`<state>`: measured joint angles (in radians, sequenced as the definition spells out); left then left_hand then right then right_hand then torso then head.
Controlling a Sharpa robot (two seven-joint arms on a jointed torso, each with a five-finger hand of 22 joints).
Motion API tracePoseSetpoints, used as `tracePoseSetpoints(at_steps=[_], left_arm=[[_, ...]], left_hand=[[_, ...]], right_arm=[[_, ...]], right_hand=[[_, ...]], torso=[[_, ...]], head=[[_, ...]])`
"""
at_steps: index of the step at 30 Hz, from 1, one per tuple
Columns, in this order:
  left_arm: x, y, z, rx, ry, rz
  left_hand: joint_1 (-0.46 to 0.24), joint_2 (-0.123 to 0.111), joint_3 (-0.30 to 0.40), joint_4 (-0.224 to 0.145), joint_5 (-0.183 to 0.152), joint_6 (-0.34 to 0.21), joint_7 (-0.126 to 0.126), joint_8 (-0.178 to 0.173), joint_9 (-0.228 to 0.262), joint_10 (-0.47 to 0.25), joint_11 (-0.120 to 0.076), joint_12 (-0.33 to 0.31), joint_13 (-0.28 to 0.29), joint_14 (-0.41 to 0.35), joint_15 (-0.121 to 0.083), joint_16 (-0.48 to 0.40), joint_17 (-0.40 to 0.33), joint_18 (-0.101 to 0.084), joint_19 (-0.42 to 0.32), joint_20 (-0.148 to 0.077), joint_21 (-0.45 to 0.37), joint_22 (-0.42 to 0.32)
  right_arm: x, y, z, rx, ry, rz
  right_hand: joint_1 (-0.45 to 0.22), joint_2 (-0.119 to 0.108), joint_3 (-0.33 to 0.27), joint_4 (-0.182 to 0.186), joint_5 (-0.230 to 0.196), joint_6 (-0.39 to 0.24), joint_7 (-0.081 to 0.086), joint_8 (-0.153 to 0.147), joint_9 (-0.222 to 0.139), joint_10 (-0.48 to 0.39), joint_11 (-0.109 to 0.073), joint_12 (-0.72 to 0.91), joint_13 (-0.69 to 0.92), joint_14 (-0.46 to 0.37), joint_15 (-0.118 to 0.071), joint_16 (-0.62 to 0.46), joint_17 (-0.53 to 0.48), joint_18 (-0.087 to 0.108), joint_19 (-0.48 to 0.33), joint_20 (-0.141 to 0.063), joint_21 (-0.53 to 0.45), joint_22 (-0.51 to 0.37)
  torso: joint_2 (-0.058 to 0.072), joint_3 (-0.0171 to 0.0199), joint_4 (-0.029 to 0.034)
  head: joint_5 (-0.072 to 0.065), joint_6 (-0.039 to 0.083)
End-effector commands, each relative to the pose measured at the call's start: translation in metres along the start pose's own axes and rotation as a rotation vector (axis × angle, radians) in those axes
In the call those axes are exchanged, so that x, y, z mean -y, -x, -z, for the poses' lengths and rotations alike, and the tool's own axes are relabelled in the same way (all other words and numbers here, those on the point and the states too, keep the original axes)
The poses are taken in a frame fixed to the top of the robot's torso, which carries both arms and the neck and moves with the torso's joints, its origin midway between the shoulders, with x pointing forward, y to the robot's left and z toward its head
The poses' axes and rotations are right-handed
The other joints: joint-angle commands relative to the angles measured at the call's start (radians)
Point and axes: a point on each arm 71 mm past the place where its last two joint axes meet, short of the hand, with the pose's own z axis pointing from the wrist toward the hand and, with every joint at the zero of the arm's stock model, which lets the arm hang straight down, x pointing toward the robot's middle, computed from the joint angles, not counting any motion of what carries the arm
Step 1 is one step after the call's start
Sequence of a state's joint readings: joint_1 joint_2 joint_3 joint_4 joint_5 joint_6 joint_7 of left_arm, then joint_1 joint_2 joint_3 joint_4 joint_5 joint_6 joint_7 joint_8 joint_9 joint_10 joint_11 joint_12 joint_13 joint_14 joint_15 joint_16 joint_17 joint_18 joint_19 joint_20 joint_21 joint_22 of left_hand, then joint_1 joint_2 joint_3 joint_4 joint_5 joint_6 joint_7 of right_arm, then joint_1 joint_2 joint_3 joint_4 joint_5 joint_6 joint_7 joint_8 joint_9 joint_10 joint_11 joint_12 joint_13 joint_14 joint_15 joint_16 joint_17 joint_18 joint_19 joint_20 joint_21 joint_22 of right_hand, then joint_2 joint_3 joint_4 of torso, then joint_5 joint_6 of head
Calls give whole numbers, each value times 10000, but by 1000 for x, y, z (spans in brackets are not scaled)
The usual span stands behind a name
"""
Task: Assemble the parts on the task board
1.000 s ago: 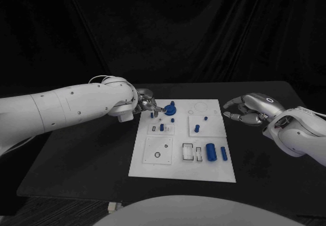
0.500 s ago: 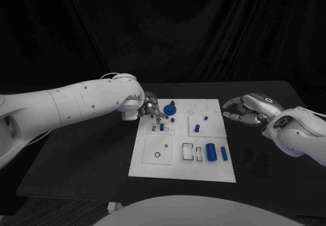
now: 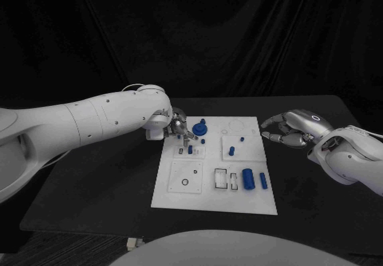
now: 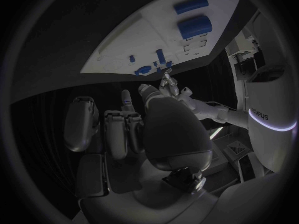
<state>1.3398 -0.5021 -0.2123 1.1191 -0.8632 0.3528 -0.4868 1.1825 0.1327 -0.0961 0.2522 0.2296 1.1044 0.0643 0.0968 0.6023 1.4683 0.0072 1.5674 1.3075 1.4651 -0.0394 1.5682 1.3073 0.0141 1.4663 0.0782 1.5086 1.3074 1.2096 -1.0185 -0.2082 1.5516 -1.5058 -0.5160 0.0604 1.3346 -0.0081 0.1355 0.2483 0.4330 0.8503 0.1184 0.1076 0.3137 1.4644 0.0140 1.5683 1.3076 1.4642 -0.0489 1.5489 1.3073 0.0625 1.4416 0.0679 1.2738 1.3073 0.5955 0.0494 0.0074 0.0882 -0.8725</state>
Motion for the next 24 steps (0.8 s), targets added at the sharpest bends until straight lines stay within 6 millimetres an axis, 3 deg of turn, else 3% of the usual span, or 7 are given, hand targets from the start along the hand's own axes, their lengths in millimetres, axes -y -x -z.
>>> tracePoseSetpoints(at_steps=[1, 24], left_arm=[[2, -1, -1, -258, 114, -42], [5, -7, -13, -820, 430, -252]], left_hand=[[114, -20, 29, -55, 7, 78, 16, 42, 20, 1025, -68, 34, 2633, 1057, -65, 26, 2635, 38, 665, -102, -15, 2399], [274, -28, 209, -264, 23, 48, -23, 132, 167, 1025, -107, 34, 2633, 1057, -107, 26, 2635, 58, 616, -155, -92, 2372]], right_arm=[[1, -1, 0, -24, -145, 7], [-1, 0, 1, 28, -122, -18]], right_hand=[[60, -31, 56, 7, 55, 72, -7, -37, -13, 1064, 70, 25, 2632, 985, 50, -30, 2410, 64, -35, -23, 6, 1692], [68, -34, 71, 2, 62, 95, -11, -27, -17, 1064, 65, 25, 2632, 981, 46, -43, 2398, 69, -42, -25, -21, 1684]], torso=[[-4, 5, 1], [7, 2, -2]], head=[[17, -2], [10, -2]])
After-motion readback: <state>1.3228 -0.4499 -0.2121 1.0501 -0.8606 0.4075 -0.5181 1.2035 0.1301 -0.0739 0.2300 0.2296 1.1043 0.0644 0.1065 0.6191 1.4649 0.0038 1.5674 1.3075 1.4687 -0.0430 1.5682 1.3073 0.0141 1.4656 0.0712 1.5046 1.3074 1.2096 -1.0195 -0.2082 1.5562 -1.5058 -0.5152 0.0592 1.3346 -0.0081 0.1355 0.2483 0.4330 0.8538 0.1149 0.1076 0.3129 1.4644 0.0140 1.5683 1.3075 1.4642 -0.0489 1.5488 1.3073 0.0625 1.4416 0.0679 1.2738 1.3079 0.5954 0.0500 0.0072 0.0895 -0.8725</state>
